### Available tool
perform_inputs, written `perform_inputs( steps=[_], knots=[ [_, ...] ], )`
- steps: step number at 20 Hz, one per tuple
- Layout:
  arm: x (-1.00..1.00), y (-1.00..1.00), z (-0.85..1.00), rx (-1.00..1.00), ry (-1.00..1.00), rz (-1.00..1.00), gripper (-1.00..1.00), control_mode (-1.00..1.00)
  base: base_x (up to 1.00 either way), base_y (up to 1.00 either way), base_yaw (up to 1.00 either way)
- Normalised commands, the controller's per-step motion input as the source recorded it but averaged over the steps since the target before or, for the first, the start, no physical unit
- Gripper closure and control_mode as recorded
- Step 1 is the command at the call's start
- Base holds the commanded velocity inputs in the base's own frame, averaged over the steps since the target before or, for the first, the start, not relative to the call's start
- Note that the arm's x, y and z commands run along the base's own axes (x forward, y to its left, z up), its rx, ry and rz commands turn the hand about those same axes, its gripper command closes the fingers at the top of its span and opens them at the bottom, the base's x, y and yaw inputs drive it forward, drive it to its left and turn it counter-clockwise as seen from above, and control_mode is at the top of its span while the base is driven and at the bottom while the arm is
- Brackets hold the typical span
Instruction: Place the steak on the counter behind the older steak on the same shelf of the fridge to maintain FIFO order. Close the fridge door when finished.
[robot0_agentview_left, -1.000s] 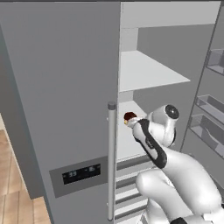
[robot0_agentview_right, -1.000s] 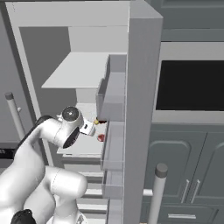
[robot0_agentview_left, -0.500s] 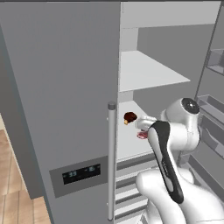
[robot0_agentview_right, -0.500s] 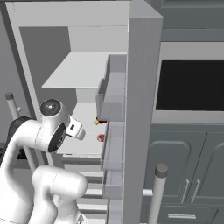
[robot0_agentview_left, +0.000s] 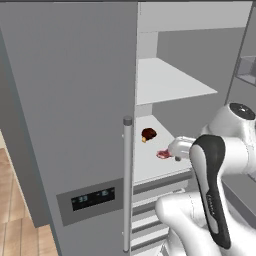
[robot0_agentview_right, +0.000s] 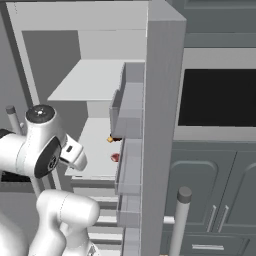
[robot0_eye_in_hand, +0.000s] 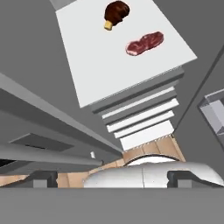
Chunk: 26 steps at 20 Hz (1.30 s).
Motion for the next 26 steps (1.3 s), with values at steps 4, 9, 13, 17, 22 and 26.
perform_inputs(
  steps=[4, 9, 13, 17, 22, 26],
  knots=[
    [-0.88, 0.00, -0.47, -0.06, 0.00, 0.00, -1.00, -1.00, 0.00, 0.00, 0.00],
    [-0.15, 0.01, -0.30, -0.11, 0.00, 0.04, -1.00, -1.00, 0.00, 0.00, 0.00],
    [-0.34, 0.03, -0.09, -0.08, -0.11, 0.04, -1.00, -1.00, 0.00, 0.00, 0.00],
    [-0.25, 0.00, 0.00, 0.00, -0.09, 0.00, -1.00, -1.00, 0.00, 0.00, 0.00],
    [-0.01, 0.01, 0.00, 0.00, -0.01, 0.00, -1.00, -1.00, 0.00, 0.00, 0.00],
    [-0.58, -0.01, -0.04, 0.00, -0.08, 0.00, -1.00, -1.00, 0.00, 0.00, 0.00]
  ],
)
